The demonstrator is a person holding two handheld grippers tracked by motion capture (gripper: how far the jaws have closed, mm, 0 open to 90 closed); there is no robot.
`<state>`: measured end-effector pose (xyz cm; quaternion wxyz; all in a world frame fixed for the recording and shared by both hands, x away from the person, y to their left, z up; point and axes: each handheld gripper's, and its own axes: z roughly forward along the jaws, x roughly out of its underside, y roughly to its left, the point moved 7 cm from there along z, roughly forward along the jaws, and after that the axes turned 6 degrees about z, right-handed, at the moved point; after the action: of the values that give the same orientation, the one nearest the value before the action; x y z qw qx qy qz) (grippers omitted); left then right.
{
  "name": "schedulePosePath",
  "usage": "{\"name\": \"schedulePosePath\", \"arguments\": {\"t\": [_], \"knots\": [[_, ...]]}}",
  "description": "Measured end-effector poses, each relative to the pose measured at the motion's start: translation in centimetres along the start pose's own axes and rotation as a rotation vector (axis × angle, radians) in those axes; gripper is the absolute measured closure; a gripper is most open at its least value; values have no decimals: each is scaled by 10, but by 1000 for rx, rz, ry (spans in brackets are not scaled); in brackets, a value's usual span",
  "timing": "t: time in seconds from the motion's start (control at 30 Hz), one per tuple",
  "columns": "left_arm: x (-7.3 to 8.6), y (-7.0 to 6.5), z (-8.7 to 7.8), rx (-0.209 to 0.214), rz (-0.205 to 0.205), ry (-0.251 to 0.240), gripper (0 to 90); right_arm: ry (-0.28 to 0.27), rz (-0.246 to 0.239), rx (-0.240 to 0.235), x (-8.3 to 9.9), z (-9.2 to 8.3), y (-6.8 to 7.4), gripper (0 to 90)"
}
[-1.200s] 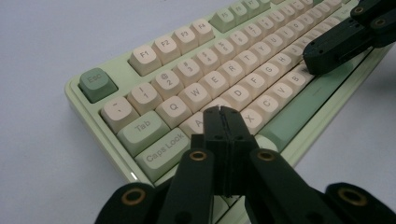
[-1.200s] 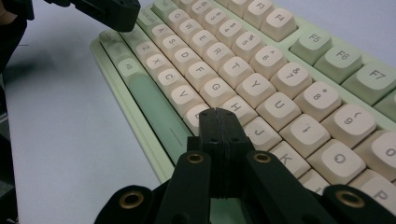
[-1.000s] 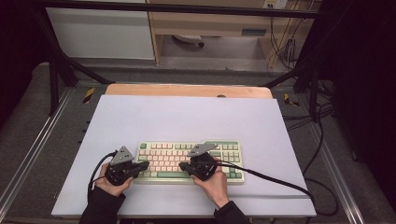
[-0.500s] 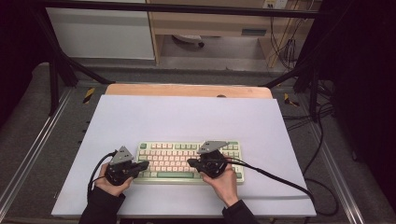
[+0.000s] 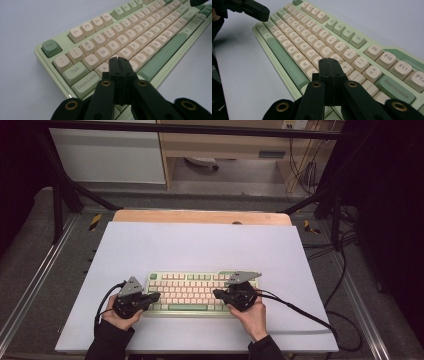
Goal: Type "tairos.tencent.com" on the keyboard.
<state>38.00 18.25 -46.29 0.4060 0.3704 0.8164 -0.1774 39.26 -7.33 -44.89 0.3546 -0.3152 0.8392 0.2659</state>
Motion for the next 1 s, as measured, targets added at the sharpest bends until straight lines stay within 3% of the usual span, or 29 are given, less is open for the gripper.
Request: {"name": "schedulePosePath", "arguments": {"t": [0.7, 1.0], "knots": [[-18, -24, 27, 42, 51, 24, 899, 1, 17, -4, 11, -7, -8, 900], [-15, -27, 35, 48, 57, 44, 899, 7, 17, -7, 12, -5, -8, 900]]}}
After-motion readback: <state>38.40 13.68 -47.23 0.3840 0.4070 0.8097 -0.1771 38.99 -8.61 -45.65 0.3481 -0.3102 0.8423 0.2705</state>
